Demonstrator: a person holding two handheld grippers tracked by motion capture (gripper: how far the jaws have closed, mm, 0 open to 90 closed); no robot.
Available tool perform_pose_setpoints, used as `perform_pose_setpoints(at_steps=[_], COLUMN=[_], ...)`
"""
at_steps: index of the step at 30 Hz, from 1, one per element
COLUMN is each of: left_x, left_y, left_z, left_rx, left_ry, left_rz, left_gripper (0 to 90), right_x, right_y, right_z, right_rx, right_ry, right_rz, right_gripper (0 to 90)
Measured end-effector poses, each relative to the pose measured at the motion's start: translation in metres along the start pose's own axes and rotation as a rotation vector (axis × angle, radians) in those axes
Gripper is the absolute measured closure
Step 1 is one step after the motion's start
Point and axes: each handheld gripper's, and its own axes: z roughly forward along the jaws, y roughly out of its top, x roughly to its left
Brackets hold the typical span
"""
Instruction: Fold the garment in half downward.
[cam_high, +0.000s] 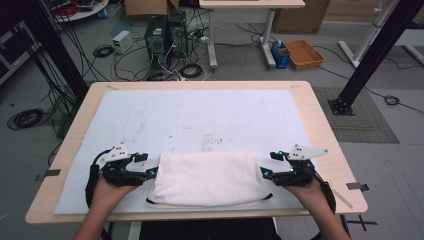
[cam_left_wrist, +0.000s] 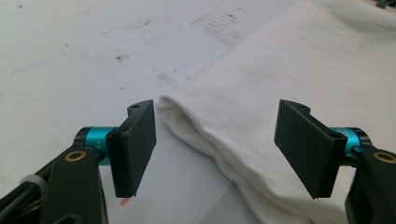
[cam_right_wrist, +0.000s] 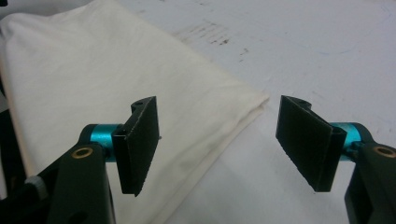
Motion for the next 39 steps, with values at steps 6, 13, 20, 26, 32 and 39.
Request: perform_pose_setpoints(at_steps=[6, 13, 20, 26, 32, 39], left_x=[0.015, 0.02, 0.021, 0.018, 0.008, 0.01], left_y=[0.014, 0.013, 0.006, 0.005, 0.007, 0.009], left_z=[0.027, 0.052, 0.051, 0.05, 0.052, 0.047], left_rx=[0.039, 0.124, 0.133, 0.132, 0.147, 0.107], left_ry=[0.044, 0.032, 0.041, 0.086, 0.07, 0.092], left_rz=[-0.026, -0.025, -0.039, -0.027, 0.053, 0.064], left_gripper=[29.5, 29.7, 37.3, 55.3, 79.2, 84.0], right_x=[-0.022, -0.034, -0.036, -0.034, -0.03, -0.029], right_y=[0.015, 0.019, 0.009, 0.007, 0.01, 0.017], right_z=[0.034, 0.061, 0.074, 0.07, 0.071, 0.066], right_rx=[0.056, 0.128, 0.191, 0.183, 0.194, 0.167], right_ry=[-0.021, -0.053, -0.047, -0.013, -0.012, -0.052], right_rz=[0.019, 0.017, 0.02, 0.017, -0.032, -0.062], right_gripper=[32.8, 40.7, 50.3, 76.5, 87.4, 88.7])
